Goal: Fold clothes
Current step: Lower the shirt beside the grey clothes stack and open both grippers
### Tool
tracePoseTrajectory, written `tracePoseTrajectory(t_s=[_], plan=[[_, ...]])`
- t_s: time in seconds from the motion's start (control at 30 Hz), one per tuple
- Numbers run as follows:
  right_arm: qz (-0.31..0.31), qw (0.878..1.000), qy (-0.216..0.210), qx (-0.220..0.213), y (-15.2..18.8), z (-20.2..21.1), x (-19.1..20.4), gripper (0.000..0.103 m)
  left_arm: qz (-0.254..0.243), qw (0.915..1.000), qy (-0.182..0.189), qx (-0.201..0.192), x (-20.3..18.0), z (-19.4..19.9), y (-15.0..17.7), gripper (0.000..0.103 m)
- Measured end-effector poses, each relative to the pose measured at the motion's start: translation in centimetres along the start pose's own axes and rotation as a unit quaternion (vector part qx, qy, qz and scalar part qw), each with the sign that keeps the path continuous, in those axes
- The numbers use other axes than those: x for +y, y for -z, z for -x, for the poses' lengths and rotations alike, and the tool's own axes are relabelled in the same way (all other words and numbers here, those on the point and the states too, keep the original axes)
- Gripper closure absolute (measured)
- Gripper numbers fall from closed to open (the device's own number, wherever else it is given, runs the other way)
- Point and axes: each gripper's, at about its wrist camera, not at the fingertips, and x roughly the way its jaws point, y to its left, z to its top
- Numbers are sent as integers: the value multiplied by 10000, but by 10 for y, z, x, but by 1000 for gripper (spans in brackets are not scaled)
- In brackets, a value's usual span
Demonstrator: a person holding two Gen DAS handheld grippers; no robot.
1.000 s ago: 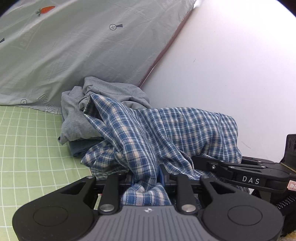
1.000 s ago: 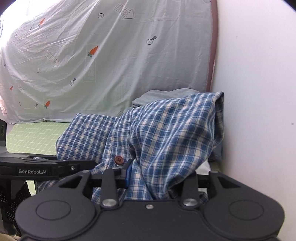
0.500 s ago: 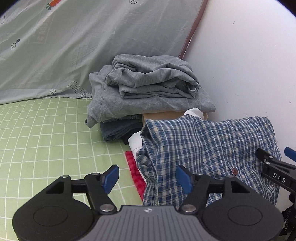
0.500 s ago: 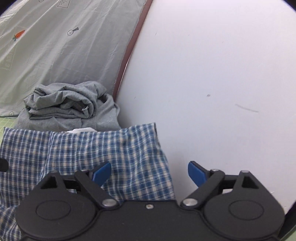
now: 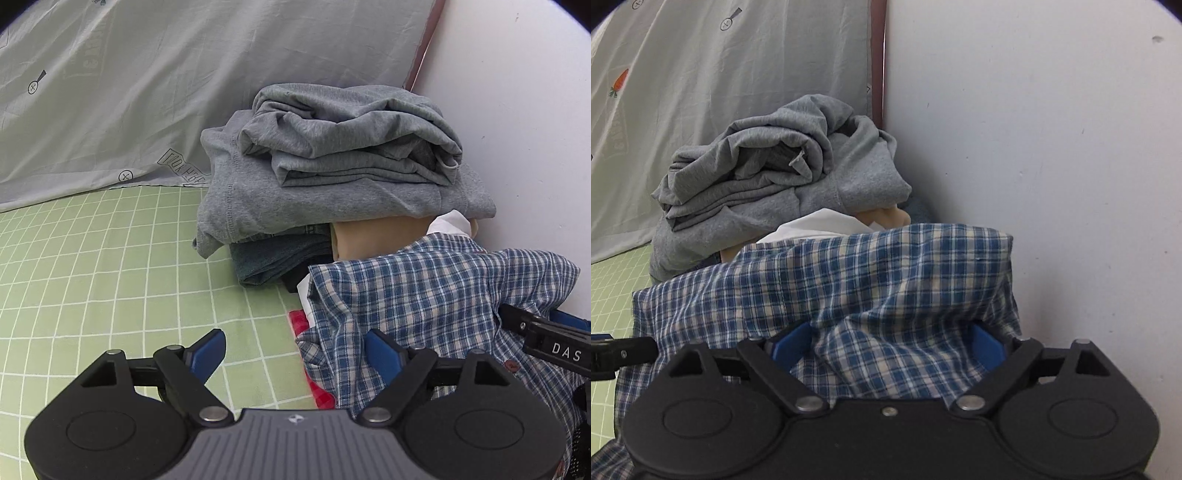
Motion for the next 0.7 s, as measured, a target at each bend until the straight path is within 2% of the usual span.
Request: tracePoseTrajectory(t_s=[0.13, 0.3, 0.43, 0.53, 0.63, 0.7], plan=[[-110, 9997, 9, 212, 3, -15, -1, 1, 36, 9998, -47, 173, 2, -15, -2, 15], [-164, 9993, 54, 328, 1, -12, -2, 0, -53, 9997, 33, 223, 4, -11, -5, 15], [18, 9995, 274, 152, -2, 16, 7, 0, -240, 9994, 227, -123, 11, 23, -9, 15], [-72, 9995, 293, -20, -2, 44, 16, 0, -382, 9977, 383, -406, 17, 50, -12, 14], [-300, 9986, 351, -254, 1, 76, 34, 0, -523, 9948, 539, -689, 23, 78, -16, 8], [-438, 9974, 407, -409, 3, 96, 48, 0, -622, 9914, 680, -928, 28, 98, -16, 0]])
